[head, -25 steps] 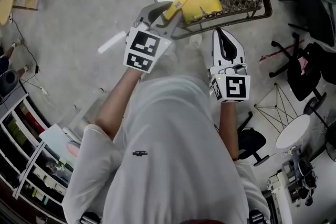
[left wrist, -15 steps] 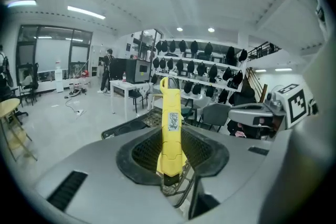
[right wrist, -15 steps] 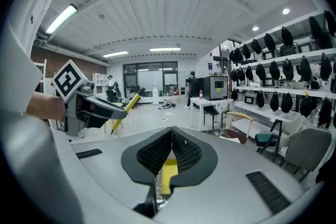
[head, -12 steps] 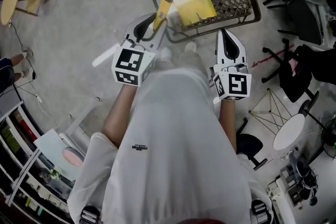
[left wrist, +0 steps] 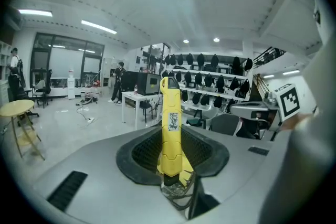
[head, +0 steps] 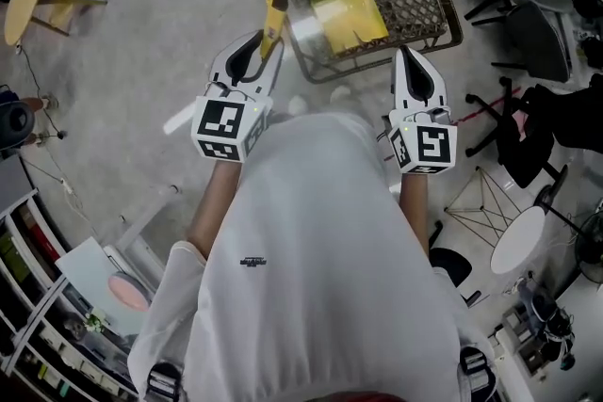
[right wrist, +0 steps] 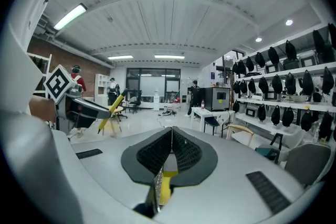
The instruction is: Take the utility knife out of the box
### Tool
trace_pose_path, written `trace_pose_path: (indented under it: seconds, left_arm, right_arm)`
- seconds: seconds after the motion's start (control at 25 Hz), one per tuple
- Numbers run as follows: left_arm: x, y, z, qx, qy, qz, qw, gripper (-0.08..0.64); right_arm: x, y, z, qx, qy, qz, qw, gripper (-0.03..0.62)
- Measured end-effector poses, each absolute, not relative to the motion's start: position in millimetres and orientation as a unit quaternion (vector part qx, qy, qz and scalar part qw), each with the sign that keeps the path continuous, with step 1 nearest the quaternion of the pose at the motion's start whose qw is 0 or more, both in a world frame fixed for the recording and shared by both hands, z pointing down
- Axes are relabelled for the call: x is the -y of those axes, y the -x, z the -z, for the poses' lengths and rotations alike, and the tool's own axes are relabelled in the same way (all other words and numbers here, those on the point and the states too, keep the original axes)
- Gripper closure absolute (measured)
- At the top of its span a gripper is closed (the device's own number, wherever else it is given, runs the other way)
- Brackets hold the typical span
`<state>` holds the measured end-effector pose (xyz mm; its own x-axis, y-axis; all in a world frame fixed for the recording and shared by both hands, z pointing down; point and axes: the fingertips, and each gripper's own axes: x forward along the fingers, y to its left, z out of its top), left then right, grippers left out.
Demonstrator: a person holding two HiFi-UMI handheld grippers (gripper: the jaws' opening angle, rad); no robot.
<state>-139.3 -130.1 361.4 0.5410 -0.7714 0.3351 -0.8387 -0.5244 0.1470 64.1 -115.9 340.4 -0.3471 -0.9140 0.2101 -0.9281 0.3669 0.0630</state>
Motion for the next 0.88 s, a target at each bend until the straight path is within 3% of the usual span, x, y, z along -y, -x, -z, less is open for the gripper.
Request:
trace_pose_path:
  seconds: [0.88]
  left_arm:
    - [118,151,-351,0.456,-0.873,-0.096,0.143,0.451]
  right_arm:
    - [107,-52,-330,0.814,-0.568,-0.019,0.119,0.594]
